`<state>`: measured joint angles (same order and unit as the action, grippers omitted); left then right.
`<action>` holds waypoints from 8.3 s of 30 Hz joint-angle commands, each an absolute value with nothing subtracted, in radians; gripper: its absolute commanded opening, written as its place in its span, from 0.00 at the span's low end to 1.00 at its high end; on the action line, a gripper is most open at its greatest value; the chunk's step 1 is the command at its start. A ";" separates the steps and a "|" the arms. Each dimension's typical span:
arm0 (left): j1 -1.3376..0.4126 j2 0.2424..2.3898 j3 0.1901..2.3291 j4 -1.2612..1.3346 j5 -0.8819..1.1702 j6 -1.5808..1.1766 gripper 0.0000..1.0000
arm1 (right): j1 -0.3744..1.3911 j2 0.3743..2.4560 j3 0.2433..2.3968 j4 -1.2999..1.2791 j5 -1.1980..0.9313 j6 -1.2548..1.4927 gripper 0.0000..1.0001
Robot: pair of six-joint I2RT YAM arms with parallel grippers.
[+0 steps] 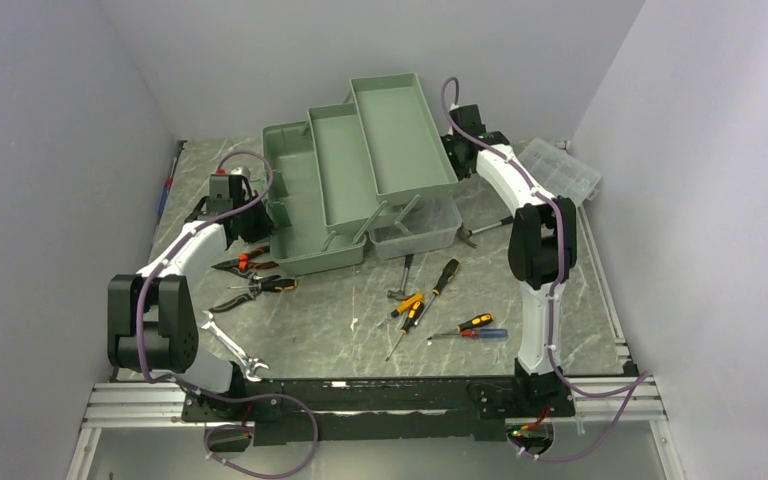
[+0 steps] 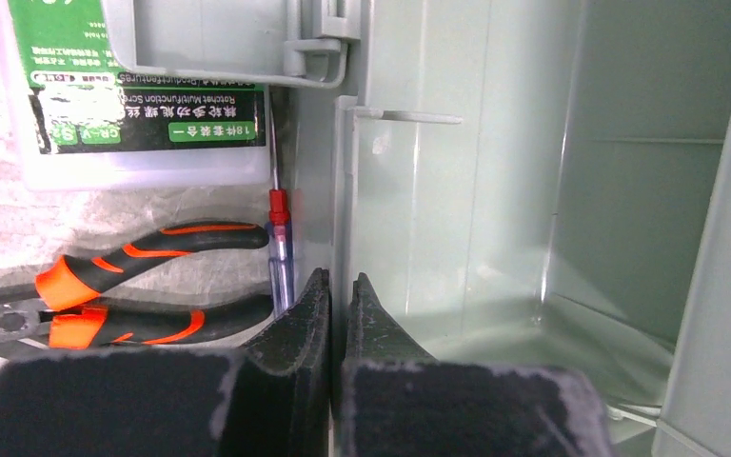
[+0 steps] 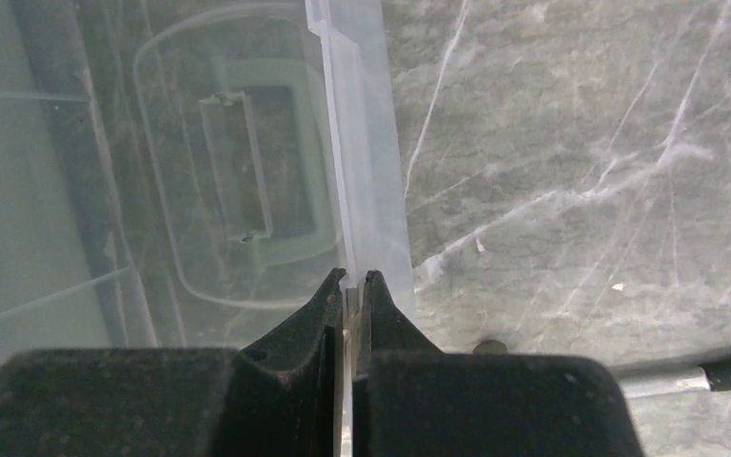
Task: Pack the tool kit
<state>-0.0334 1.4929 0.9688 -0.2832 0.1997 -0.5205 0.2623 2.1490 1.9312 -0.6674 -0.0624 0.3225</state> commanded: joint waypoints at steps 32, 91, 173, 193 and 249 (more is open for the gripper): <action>-0.094 1.417 0.956 -0.247 0.353 -0.592 0.00 | 0.144 1.693 1.612 -0.593 -0.148 0.480 0.62; -0.040 1.398 0.893 -0.200 0.366 -0.605 0.31 | 0.876 1.727 0.941 -0.483 0.435 1.168 0.00; 0.069 0.963 0.843 -0.458 0.486 -0.483 0.67 | 0.856 1.645 1.619 -0.308 0.072 0.373 0.00; 0.268 1.093 0.822 -0.584 0.381 -0.474 0.99 | 0.859 2.221 2.044 -0.537 0.168 0.408 0.00; -0.156 1.510 0.854 -0.805 -0.183 -1.484 0.17 | 0.725 1.009 1.118 -0.228 0.254 0.387 0.26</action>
<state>-0.1505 1.5085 0.8368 -0.7303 -0.1364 -1.4338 0.7475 1.1027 1.1648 -0.3016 0.2771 0.3576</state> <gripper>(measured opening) 0.288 0.267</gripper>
